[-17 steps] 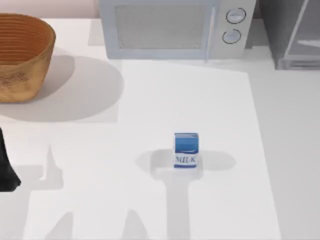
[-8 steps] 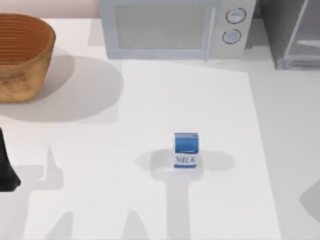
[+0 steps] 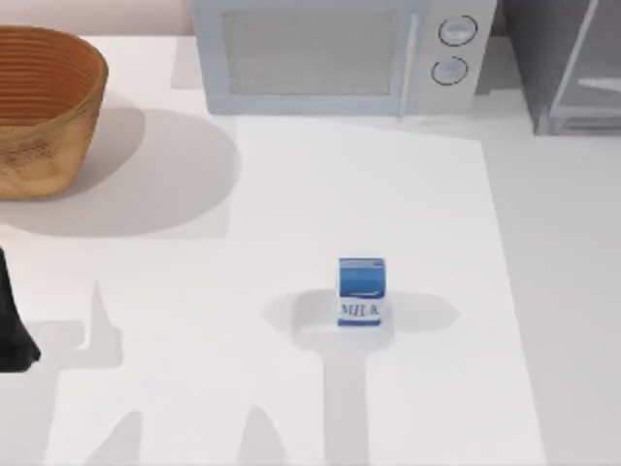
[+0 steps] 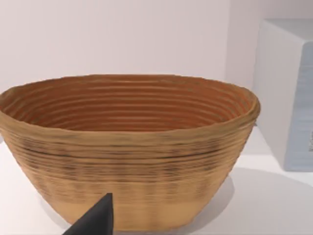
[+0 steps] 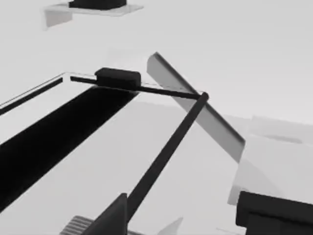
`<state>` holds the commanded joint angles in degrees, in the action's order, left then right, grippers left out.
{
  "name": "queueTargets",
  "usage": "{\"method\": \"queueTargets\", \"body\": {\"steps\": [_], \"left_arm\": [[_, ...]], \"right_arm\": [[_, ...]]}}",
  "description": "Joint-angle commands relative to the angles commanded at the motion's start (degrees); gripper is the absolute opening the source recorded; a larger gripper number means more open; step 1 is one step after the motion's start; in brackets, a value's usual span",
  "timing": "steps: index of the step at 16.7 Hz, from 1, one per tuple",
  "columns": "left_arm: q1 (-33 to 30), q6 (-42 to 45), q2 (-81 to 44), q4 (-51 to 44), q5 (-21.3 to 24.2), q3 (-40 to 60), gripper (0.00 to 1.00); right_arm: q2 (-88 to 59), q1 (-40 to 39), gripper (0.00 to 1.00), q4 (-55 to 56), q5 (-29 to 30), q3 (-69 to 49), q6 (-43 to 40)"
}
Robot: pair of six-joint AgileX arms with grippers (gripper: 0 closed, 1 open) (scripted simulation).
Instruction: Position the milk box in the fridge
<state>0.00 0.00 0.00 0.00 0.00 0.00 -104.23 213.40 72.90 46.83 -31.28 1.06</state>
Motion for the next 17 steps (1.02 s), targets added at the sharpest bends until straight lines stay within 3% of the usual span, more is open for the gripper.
{"method": "queueTargets", "body": {"steps": [5, 9, 13, 17], "left_arm": [[0.00, 0.00, 0.00, 0.00, 0.00, 0.00, 1.00], [0.00, 0.00, 0.00, 0.00, 0.00, 0.00, 1.00], [0.00, 0.00, 0.00, 0.00, 0.00, 0.00, 1.00], [0.00, 0.00, 0.00, 0.00, 0.00, 0.00, 1.00]], "right_arm": [[-17.84, 37.19, 1.00, 12.13, 8.81, -5.16, 0.13], [-29.03, 60.42, 1.00, 19.74, 14.58, -8.42, 0.20], [-36.62, 75.91, 1.00, 24.91, 18.62, -10.65, 0.26], [-39.58, 81.74, 1.00, 26.92, 20.26, -11.52, 0.26]]}}
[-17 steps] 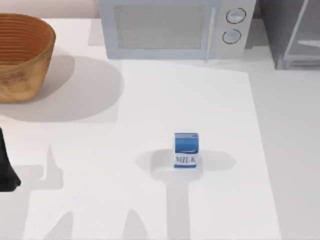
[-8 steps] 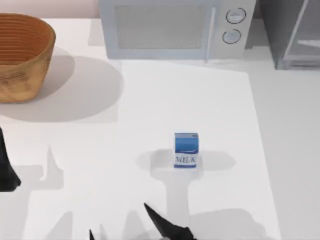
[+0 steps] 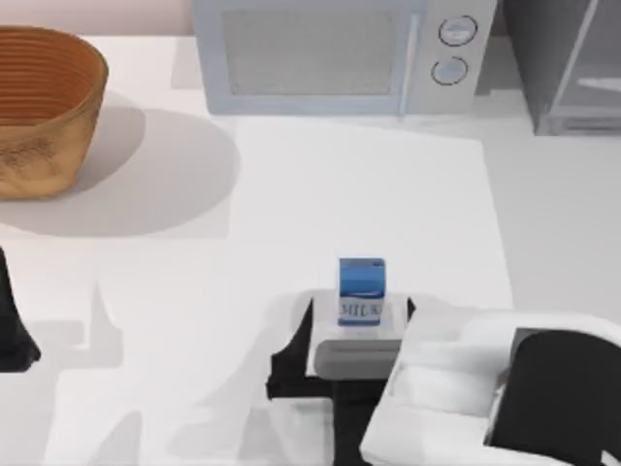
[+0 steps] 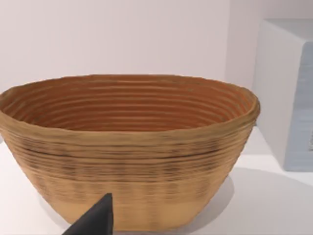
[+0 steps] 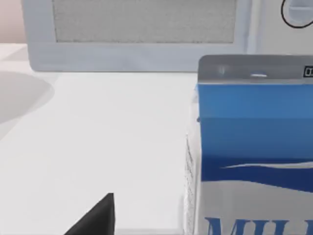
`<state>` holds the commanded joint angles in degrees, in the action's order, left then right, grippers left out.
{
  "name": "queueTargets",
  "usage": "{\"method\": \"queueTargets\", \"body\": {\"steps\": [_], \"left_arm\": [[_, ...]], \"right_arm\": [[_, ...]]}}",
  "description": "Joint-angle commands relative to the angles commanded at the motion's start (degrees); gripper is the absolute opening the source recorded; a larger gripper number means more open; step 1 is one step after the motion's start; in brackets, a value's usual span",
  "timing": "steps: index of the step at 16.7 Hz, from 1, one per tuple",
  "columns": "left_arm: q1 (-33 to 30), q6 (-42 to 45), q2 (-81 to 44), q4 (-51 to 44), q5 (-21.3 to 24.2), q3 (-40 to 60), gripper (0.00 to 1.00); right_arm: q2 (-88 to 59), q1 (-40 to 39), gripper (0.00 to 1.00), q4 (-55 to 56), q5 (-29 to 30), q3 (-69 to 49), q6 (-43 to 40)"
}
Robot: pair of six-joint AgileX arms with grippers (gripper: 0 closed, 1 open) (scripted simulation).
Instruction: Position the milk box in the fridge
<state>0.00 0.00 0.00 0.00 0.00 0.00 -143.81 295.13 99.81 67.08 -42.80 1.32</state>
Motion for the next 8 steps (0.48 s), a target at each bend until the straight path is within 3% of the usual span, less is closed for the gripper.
{"method": "queueTargets", "body": {"steps": [8], "left_arm": [[0.00, 0.00, 0.00, 0.00, 0.00, 0.00, 1.00]], "right_arm": [[0.09, 0.74, 1.00, -0.55, -0.81, -0.44, -0.02]]}}
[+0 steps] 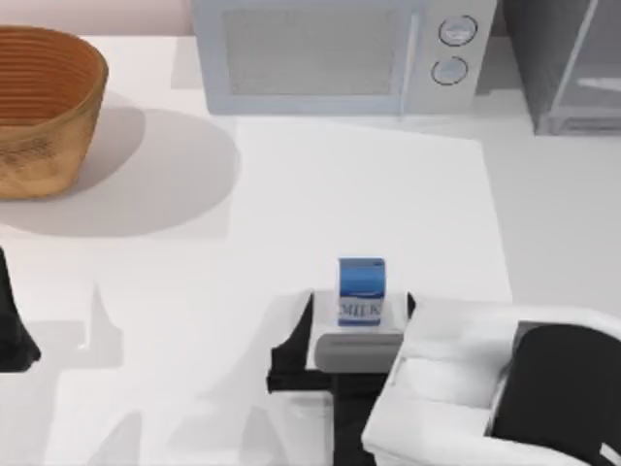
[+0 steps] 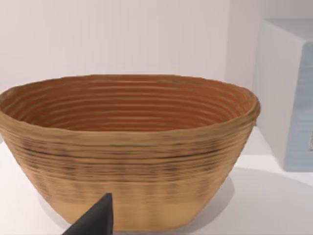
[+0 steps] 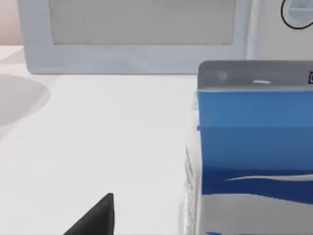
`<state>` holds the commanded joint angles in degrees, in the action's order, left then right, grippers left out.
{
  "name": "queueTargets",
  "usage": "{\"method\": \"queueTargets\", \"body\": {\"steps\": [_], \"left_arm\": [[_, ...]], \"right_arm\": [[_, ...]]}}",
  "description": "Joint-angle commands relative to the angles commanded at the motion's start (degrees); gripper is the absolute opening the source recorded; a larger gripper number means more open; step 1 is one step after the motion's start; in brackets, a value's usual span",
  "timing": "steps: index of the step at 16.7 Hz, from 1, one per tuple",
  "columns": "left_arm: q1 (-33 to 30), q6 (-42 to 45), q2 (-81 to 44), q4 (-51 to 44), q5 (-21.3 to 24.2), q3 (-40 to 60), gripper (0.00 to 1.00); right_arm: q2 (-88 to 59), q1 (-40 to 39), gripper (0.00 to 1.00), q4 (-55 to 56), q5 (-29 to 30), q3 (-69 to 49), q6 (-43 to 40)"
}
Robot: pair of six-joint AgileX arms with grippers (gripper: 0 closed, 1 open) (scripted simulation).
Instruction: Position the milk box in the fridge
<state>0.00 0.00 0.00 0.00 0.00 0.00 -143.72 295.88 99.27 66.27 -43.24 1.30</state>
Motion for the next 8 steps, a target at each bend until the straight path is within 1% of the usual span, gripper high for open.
{"method": "queueTargets", "body": {"steps": [5, 8], "left_arm": [[0.00, 0.00, 0.00, 0.00, 0.00, 0.00, 1.00], [0.00, 0.00, 0.00, 0.00, 0.00, 0.00, 1.00]], "right_arm": [[-0.61, 5.88, 1.00, -3.41, -5.80, -4.33, -0.25], [-0.73, 6.97, 1.00, -4.05, -6.89, -5.15, -0.30]]}}
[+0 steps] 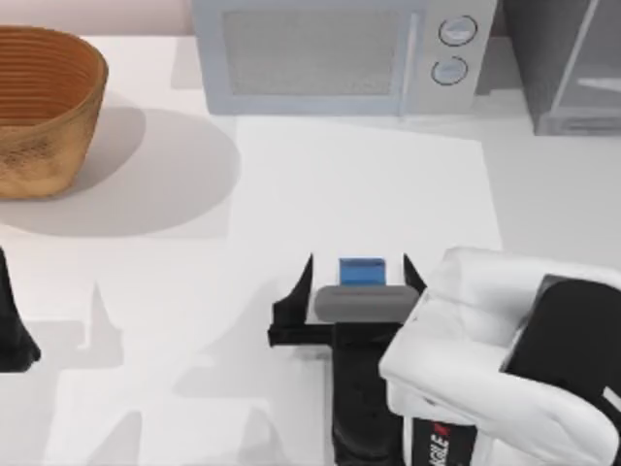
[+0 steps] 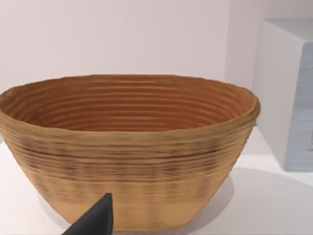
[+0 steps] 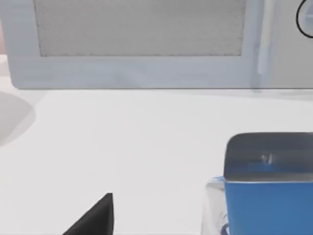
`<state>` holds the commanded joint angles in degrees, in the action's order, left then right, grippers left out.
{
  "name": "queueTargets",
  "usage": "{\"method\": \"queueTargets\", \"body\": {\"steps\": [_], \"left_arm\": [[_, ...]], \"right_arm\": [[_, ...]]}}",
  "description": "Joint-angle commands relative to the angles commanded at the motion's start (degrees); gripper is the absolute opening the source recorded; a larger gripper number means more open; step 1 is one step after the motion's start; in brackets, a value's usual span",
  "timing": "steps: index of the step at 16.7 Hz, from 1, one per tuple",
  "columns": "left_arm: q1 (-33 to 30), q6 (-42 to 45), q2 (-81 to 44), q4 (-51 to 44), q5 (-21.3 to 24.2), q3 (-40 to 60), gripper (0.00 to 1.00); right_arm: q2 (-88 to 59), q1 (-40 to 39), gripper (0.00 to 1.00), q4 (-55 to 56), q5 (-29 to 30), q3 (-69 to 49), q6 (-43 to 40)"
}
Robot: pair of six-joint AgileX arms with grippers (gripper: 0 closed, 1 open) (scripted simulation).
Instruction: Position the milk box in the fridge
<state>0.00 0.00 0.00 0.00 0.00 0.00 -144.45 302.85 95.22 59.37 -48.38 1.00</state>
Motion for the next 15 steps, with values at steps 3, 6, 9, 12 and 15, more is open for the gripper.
{"method": "queueTargets", "body": {"steps": [3, 6, 9, 12, 15], "left_arm": [[0.00, 0.00, 0.00, 0.00, 0.00, 0.00, 1.00], [0.00, 0.00, 0.00, 0.00, 0.00, 0.00, 1.00], [0.00, 0.00, 0.00, 0.00, 0.00, 0.00, 1.00], [0.00, 0.00, 0.00, 0.00, 0.00, 0.00, 1.00], [0.00, 0.00, 0.00, 0.00, 0.00, 0.00, 1.00]], "right_arm": [[0.00, 0.00, 0.92, 0.00, 0.00, 0.00, 0.00], [0.00, 0.00, 0.70, 0.00, 0.00, 0.00, 0.00], [0.00, 0.00, 0.47, 0.00, 0.00, 0.00, 0.00], [0.00, 0.00, 0.25, 0.00, 0.00, 0.00, 0.00], [0.00, 0.00, 0.02, 0.00, 0.00, 0.00, 0.00]]}}
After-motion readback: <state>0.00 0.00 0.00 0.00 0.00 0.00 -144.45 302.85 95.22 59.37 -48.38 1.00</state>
